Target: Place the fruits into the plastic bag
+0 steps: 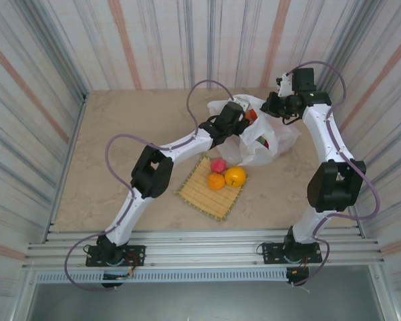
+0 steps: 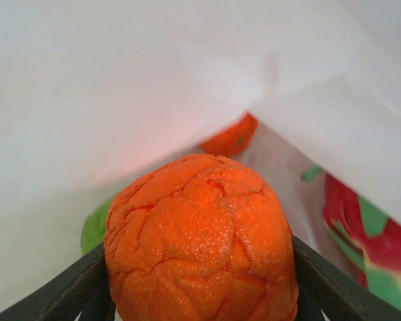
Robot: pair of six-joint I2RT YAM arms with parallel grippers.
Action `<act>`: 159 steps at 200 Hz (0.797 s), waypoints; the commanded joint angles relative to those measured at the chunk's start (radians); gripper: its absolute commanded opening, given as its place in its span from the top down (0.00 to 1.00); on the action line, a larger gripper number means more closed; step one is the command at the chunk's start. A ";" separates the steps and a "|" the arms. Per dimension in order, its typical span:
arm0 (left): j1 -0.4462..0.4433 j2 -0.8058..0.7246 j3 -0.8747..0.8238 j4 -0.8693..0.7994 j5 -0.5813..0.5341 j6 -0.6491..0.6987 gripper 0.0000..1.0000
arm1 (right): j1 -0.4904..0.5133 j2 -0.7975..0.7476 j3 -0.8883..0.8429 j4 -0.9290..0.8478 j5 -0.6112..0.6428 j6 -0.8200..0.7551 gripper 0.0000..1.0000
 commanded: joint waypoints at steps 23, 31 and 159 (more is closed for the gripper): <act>0.017 0.124 0.149 0.057 -0.059 0.016 0.37 | 0.000 -0.030 -0.006 0.007 -0.016 0.009 1.00; 0.019 0.142 0.169 0.065 -0.056 0.010 0.37 | -0.001 -0.028 -0.006 0.008 -0.017 0.010 1.00; 0.032 0.293 0.349 0.065 0.035 -0.007 0.26 | -0.003 -0.003 0.018 -0.001 -0.026 0.010 1.00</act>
